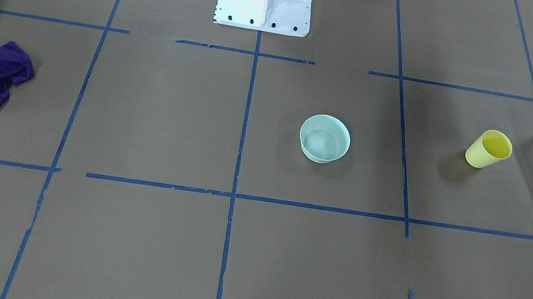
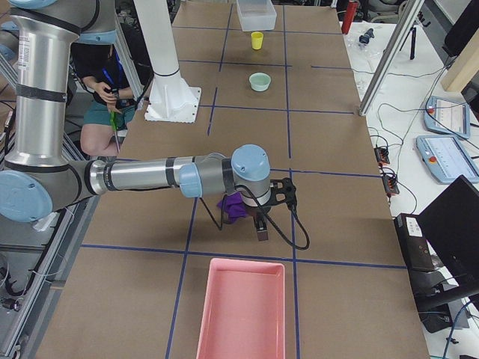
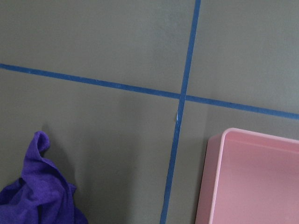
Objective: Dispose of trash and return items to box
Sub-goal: 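Move the left gripper toward the yellow cup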
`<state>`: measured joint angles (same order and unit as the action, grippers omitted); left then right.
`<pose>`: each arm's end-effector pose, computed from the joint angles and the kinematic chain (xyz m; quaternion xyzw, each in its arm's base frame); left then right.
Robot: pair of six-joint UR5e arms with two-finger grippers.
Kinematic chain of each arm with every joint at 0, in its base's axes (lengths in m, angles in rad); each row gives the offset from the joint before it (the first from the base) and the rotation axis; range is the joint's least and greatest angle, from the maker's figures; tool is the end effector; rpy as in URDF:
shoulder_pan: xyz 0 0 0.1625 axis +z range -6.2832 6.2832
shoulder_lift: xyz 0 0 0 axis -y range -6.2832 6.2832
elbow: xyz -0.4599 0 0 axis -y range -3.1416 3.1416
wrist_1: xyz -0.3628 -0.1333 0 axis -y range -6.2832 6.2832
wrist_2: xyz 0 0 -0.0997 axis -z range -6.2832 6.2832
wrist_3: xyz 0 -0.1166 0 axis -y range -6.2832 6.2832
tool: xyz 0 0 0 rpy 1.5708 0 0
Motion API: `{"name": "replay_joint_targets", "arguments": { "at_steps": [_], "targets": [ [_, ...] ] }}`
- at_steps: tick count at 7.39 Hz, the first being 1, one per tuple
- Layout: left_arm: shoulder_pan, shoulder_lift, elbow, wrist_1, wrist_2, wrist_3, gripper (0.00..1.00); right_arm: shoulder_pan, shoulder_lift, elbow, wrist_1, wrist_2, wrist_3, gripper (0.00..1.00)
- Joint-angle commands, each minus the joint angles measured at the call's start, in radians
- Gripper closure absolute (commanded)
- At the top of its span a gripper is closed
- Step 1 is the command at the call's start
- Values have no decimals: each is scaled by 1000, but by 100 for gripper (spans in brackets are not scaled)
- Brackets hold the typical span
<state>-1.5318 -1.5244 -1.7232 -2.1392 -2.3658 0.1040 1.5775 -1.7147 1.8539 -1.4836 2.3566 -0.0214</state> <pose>-0.0318 -0.4699 0.5850 0.3168 0.3552 0.1899 0.8587 0.0536 -0.4086 0.6252 0.1097 -0.3789 -0.0500 0.9175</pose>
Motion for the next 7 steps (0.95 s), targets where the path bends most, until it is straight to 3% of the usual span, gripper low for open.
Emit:
{"name": "replay_joint_targets", "arguments": {
  "at_steps": [1,2,4,5,6,7],
  "targets": [
    [4,12,57,-240,-4,-105,0,-1,9,-5,77,9,15,0],
    [12,15,66,-304,-1,-106,0,-1,12,-11,78,10,17,0],
    [140,62,65,-343,5,-223,0,-4,9,-12,139,15,17,0],
    [210,105,57,-391,34,-363,0,-16,7,-19,150,9,14,0],
    [278,151,56,-480,137,-497,0,-17,6,-21,151,9,15,0],
    [370,189,56,-542,219,-691,16,-19,-2,-19,152,10,15,0]
  ]
}}
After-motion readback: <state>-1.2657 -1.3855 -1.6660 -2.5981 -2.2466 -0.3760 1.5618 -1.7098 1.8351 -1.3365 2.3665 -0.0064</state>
